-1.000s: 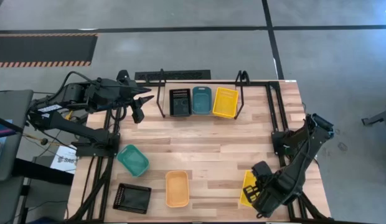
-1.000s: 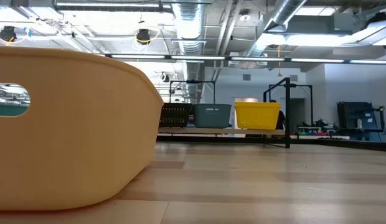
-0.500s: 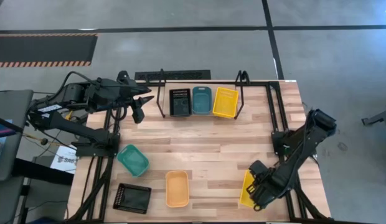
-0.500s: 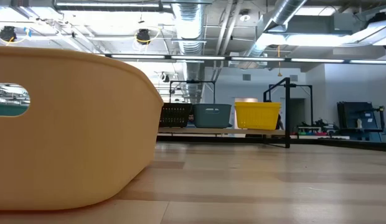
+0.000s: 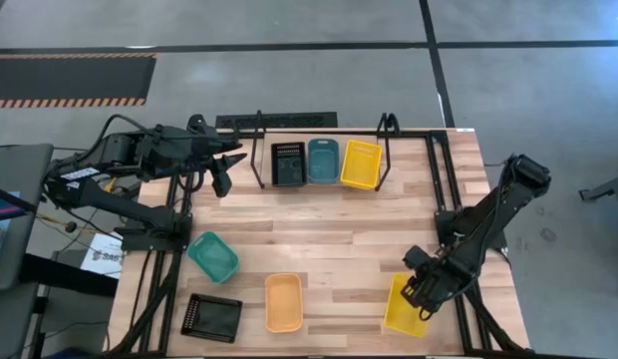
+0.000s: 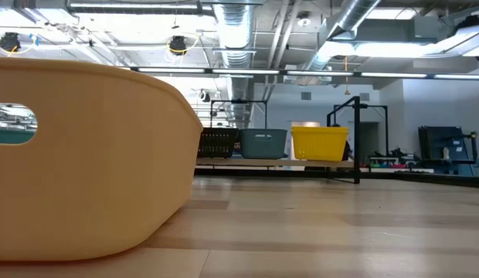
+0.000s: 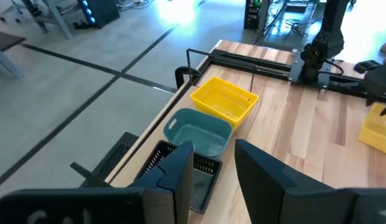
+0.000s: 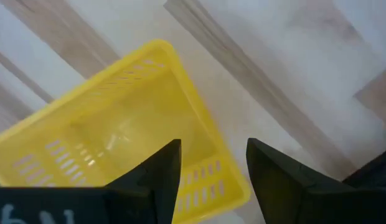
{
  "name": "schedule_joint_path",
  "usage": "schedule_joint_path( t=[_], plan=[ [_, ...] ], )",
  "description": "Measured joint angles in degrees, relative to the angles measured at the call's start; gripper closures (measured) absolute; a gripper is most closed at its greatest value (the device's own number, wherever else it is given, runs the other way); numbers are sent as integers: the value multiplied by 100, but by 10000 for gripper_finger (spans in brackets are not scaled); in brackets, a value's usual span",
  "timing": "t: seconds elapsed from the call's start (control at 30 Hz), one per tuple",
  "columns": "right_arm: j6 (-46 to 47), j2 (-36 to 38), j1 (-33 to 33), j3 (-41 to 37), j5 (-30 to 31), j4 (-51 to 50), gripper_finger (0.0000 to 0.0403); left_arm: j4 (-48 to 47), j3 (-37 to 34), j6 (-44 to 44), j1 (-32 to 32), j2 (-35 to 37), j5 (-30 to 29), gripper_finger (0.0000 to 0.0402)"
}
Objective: Stack baskets on shelf by color
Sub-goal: Stack the yellow bin on the yellow bin
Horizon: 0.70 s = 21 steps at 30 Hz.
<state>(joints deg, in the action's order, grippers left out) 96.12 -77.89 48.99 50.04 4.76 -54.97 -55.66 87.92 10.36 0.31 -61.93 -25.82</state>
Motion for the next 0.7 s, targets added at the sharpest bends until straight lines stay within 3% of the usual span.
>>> schedule_joint_path(
  t=[0.43, 0.53, 0.7],
  plan=[
    [-471, 83, -2, -725, -29, 1264, 216, -1, 0, -1, -1, 0, -36, 294],
    [-513, 81, -44, -725, -32, 1271, 258, -2, 0, -1, 1, 0, -36, 294],
    [-543, 81, -187, -725, -36, 1371, 374, -4, 0, -45, -1, 0, -35, 294]
  ],
)
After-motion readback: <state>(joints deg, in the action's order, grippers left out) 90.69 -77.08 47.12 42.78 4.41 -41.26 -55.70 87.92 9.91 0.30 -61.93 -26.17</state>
